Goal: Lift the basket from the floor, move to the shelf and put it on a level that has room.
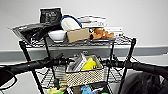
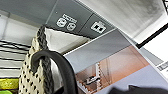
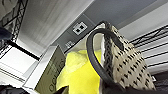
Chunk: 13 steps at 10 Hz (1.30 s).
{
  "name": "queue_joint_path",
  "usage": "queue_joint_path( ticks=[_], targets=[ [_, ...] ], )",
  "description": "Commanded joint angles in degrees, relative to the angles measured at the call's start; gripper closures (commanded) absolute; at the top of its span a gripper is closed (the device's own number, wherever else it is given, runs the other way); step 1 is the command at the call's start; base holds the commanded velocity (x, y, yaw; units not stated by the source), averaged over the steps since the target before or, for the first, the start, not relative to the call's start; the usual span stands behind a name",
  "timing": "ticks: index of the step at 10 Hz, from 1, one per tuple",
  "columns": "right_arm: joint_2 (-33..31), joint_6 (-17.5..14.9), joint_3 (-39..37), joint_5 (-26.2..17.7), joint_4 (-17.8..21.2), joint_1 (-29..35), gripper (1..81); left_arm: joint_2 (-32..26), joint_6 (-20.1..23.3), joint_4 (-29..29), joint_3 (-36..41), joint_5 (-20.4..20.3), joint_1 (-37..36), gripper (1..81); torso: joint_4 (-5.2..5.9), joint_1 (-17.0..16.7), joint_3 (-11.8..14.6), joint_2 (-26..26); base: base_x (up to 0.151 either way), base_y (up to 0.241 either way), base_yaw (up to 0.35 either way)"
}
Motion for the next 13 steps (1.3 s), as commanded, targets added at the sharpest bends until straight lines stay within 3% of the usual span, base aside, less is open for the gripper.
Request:
queue_joint_path(
  ticks=[1, 5, 8, 13],
  targets=[
    [-8.6, 0.4, 10.7, 2.4, 0.6, 9.6, 1.0, -5.9, -0.1, 0.2, 5.9, -0.3, -9.9, 1.0, 0.0, 0.0, 0.0, 0.0, 0.0, 0.0, 0.0],
    [-14.8, 0.5, 18.3, 4.7, 0.7, 8.6, 1.0, -13.6, -0.2, 2.3, 11.7, -0.3, -7.7, 1.0, 0.0, 0.0, 0.0, 0.0, 0.0, 0.0, 0.0],
    [-21.1, -0.1, 24.2, 6.3, 0.6, 2.9, 1.0, -20.0, -0.2, 2.6, 19.1, -1.0, -3.9, 1.0, 0.0, 0.0, 0.0, 0.0, 0.0, 0.0, 0.0],
    [-31.5, -0.2, 32.6, 8.1, -2.1, -9.2, 1.0, -29.1, -0.2, 5.9, 26.5, -9.2, 10.2, 1.0, 0.0, 0.0, 0.0, 0.0, 0.0, 0.0, 0.0]
  ],
)
